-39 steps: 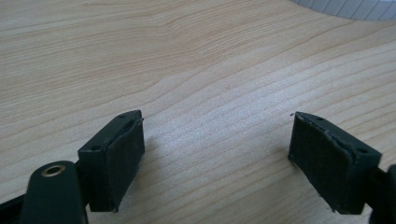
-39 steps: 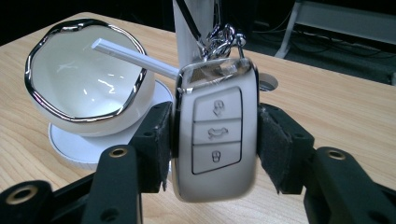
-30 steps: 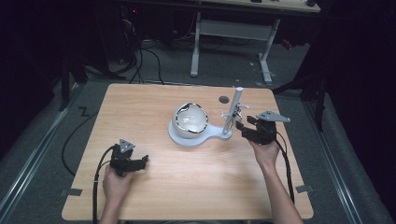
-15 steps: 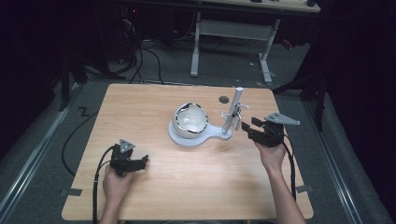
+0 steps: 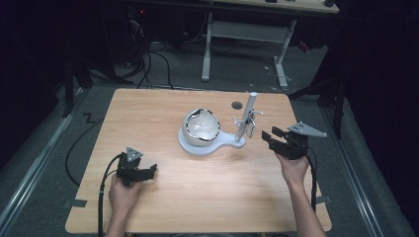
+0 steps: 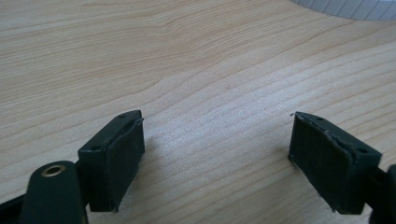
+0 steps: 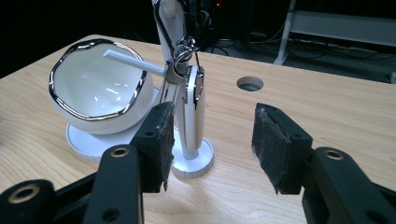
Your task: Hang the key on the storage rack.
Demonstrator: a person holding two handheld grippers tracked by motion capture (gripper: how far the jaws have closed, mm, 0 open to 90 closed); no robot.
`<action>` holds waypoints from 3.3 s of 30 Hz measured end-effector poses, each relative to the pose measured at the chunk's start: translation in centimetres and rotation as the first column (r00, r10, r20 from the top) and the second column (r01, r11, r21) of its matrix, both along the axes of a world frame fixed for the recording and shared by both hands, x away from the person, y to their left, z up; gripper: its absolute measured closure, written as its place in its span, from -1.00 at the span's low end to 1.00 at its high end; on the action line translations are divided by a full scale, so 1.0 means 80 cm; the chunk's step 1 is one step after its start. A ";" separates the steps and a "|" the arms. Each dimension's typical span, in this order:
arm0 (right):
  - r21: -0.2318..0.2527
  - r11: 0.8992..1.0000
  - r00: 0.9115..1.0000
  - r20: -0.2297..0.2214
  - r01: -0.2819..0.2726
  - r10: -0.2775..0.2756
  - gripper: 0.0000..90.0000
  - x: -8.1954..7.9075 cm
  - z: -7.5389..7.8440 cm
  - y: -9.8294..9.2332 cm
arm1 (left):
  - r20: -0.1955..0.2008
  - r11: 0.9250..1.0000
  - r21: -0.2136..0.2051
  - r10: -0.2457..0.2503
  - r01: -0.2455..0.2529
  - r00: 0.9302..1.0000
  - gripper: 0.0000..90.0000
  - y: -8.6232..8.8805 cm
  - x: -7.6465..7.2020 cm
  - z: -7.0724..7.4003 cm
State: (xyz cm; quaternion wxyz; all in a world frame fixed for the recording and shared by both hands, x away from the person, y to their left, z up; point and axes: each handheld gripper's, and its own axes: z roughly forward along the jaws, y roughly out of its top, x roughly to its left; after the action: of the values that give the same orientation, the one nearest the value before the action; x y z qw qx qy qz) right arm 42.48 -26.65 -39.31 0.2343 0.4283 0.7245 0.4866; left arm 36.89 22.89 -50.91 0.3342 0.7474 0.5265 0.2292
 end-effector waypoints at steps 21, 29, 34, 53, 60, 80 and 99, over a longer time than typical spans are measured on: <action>0.022 1.000 1.000 -0.006 0.022 -0.022 0.11 -0.017 -0.005 -0.021 | 0.000 1.000 0.001 0.000 0.000 1.000 -0.59 0.000 0.000 0.000; 0.028 0.999 0.999 -0.013 0.030 -0.030 0.12 -0.022 -0.013 -0.027 | 0.000 1.000 0.000 0.000 0.000 1.000 -0.59 0.000 0.000 0.000; 0.033 0.999 0.999 -0.020 0.035 -0.034 0.12 -0.024 -0.017 -0.029 | 0.000 1.000 0.001 0.000 0.000 1.000 -0.59 0.000 0.000 0.000; 0.040 0.998 0.997 -0.054 0.051 -0.049 0.12 -0.030 -0.042 -0.034 | 0.000 1.000 0.001 0.000 0.000 1.000 -0.59 0.000 0.000 0.000; 0.024 0.998 0.996 -0.065 0.057 -0.056 0.13 -0.030 -0.049 -0.032 | 0.000 1.000 0.001 0.000 0.000 1.000 -0.59 0.000 0.000 0.000; -0.041 0.997 0.991 -0.109 0.068 -0.072 0.13 -0.021 -0.075 -0.020 | 0.001 1.000 0.000 0.000 0.000 1.000 -0.59 0.000 0.000 0.000; -0.102 0.992 0.986 -0.141 0.075 -0.089 0.11 -0.007 -0.098 -0.004 | 0.000 1.000 0.001 0.000 0.000 1.000 -0.59 0.000 0.000 0.000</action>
State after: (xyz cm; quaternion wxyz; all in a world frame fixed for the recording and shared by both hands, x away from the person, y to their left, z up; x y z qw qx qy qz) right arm 41.95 -27.00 -47.15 0.2211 0.4801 0.7441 0.4085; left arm 36.89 22.89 -50.91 0.3338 0.7477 0.5262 0.2294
